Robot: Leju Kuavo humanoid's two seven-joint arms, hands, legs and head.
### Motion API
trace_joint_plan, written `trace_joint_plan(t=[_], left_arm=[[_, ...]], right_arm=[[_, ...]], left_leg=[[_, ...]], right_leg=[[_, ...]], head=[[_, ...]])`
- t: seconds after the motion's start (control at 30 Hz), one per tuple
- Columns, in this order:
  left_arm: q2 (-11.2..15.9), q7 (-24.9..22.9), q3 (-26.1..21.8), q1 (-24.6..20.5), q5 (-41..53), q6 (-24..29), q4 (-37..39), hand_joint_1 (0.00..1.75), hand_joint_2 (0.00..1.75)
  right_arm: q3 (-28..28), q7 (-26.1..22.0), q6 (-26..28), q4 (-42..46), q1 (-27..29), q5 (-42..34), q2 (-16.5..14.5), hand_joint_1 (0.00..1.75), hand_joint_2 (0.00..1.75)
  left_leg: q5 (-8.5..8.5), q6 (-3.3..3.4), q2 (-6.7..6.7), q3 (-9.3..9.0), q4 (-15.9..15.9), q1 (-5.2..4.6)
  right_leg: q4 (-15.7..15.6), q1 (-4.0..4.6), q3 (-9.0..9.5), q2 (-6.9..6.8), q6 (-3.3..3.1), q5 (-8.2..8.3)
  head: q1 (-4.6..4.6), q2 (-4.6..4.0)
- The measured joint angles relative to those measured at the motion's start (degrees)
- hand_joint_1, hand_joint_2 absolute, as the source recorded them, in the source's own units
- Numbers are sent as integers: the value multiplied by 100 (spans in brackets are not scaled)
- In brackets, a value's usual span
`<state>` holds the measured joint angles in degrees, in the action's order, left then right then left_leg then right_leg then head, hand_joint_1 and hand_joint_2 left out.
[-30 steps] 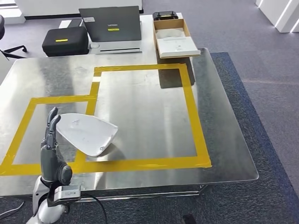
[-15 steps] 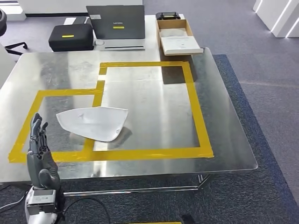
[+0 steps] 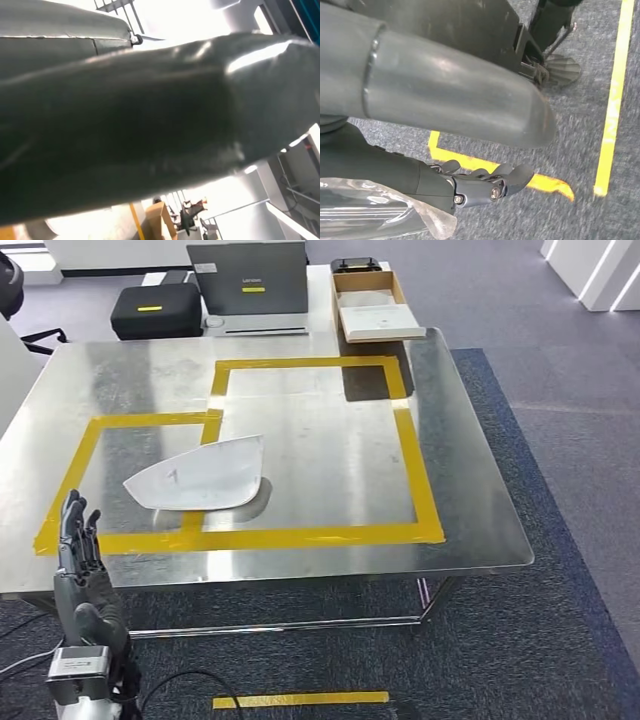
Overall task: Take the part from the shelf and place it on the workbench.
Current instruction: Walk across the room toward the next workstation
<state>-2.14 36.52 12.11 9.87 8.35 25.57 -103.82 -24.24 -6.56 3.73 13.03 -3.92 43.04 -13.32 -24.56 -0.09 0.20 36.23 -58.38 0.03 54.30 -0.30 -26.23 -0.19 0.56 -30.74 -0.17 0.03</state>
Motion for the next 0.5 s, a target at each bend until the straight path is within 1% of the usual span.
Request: trace_joint_plan(t=[0.03, 0.07, 0.1, 0.13, 0.17, 0.2, 0.23, 0.27, 0.3, 0.33, 0.37, 0.4, 0.43, 0.47, 0.5], left_arm=[[-5, -9, -23, 29, -12, 6, 0, 0, 0], [-6, -16, -43, 56, -21, 10, 0, 0, 0], [-7, -24, -61, 78, -27, 12, 0, 0, 0], [-8, -30, -76, 97, -30, 13, 0, 0, 0], [-10, -37, -90, 113, -30, 13, 0, 0, 0], [-15, -43, -101, 125, -31, 13, 0, 0, 0], [-21, -47, -108, 132, -31, 11, 0, 0, 0], [-28, -49, -115, 135, -31, 10, -1, 0, 0], [-35, -50, -120, 136, -31, 9, -2, 0, 0], [-42, -49, -123, 135, -30, 8, -5, 0, 0], [-47, -49, -125, 134, -30, 8, -9, 0, 0], [-51, -49, -126, 137, -29, 7, -11, 0, 0], [-56, -49, -128, 143, -28, 6, -13, 0, 0], [-58, -50, -130, 147, -28, 1, -13, 0, 0], [-63, -50, -131, 151, -28, -6, -13, 0, 0]], right_arm=[[3, -2, 27, 7, -3, 3, 0, 0, 0], [5, -2, 45, 14, -11, 5, 0, 0, 0], [7, -2, 58, 20, -17, 7, 1, 0, 0], [8, -2, 67, 24, -21, 8, 1, 0, 0], [9, -2, 72, 27, -24, 9, 1, 0, 0], [9, -3, 74, 31, -25, 8, 1, 0, 0], [9, -5, 74, 36, -28, 6, 1, 0, 0], [9, -9, 74, 43, -32, 4, 1, 0, 0], [9, -14, 74, 50, -35, 2, 1, 0, 0], [10, -19, 73, 56, -38, 0, 1, 0, 0], [11, -23, 73, 62, -41, -2, 1, 0, 0], [13, -28, 73, 65, -44, -5, 1, 0, 0], [13, -33, 73, 64, -41, -10, 1, 0, 0], [13, -43, 71, 64, -36, -18, 2, 0, 0], [13, -52, 68, 63, -26, -28, 2, 0, 0]], left_leg=[[-224, -28, -5, 60, -198, 8], [-522, -52, -8, 141, -508, 22], [-799, -74, -9, 217, -891, 35], [-975, -93, -9, 267, -1243, 46], [-1017, -105, -9, 262, -1482, 55], [-927, -110, -9, 181, -1543, 61], [-764, -107, -8, 15, -1402, 65], [-614, -97, -9, -236, -1090, 67], [-562, -81, -13, -529, -672, 63], [-583, -56, -19, -781, -276, 55], [-640, -28, -25, -942, 14, 42], [-691, 7, -30, -998, 166, 21], [-672, 50, -31, -971, 210, 9], [-620, 95, -20, -918, 213, 5], [-558, 148, -10, -864, 219, 6]], right_leg=[[-8, -11, -57, -15, -46, 58], [6, -8, -109, -26, -83, 111], [25, -1, -191, -33, -101, 163], [49, 6, -274, -41, -105, 217], [78, 12, -366, -49, -104, 268], [113, 17, -463, -56, -98, 315], [153, 18, -557, -61, -87, 357], [197, 19, -643, -61, -70, 395], [240, 26, -720, -58, -47, 428], [273, 32, -778, -53, -20, 466], [294, 34, -824, -50, 13, 509], [299, 31, -861, -49, 50, 558], [297, 22, -894, -49, 91, 612], [306, 7, -929, -42, 130, 612], [363, -3, -979, -33, 165, 511]], head=[[-4, -1], [-9, -1], [-12, -1], [-13, -1], [-13, 0], [-13, 0], [-13, -1], [-14, -1], [-15, -1], [-12, -1], [-10, -1], [-7, 0], [-4, -1], [-7, -1], [0, -1]])
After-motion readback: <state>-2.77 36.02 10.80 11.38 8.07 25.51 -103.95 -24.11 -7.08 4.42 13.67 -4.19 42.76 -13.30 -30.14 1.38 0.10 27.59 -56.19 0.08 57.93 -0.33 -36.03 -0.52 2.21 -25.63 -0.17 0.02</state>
